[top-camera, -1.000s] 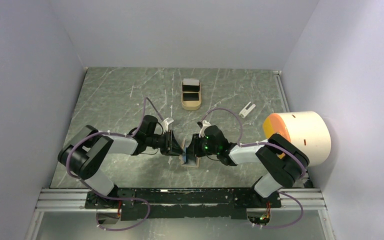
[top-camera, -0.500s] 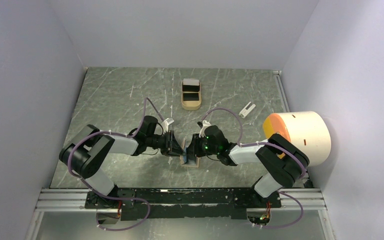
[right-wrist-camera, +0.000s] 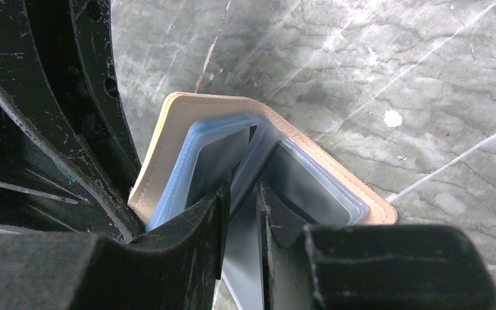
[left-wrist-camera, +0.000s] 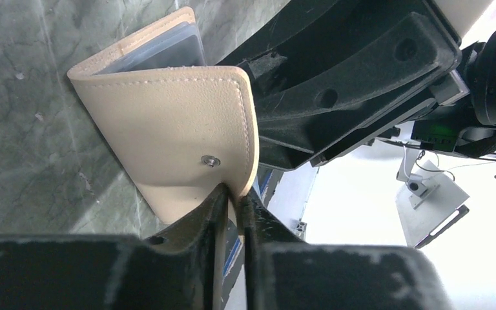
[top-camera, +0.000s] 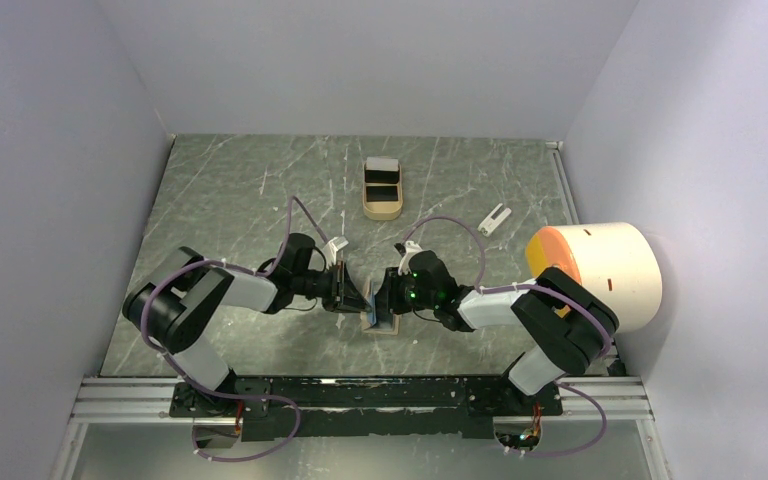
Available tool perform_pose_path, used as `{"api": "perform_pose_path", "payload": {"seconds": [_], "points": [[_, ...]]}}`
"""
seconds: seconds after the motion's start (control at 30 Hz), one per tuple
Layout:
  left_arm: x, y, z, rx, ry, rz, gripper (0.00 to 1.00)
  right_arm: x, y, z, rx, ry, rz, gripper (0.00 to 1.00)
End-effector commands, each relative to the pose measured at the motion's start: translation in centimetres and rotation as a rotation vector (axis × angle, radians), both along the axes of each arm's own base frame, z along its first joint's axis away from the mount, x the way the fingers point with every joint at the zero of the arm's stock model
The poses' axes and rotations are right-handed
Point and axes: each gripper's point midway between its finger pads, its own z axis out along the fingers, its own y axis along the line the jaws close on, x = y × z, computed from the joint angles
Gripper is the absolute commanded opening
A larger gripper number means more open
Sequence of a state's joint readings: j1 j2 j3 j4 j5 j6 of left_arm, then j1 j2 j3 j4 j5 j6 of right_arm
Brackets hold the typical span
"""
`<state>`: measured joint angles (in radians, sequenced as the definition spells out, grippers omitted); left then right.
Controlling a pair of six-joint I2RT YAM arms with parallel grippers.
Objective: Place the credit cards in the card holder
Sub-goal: Insert the credit card into the card holder.
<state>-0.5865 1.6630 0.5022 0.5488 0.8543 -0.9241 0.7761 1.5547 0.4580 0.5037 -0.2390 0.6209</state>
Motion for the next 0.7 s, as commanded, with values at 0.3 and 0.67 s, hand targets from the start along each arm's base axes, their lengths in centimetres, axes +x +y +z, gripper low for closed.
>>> {"api": "perform_pose_path", "payload": {"seconds": [0.3,0.67], "points": [[0.3,0.8,-2.0,0.155,0.008,0.041,0.09,0.7,-2.8,1.2,-0.112,-0.007,-0.083,0.39],[0.9,0.9,-1.8,0.200,-0.007,0.059,0.09,2.0,-3.8,6.3,-0.086,-0.111,-0.135,0.47]]}}
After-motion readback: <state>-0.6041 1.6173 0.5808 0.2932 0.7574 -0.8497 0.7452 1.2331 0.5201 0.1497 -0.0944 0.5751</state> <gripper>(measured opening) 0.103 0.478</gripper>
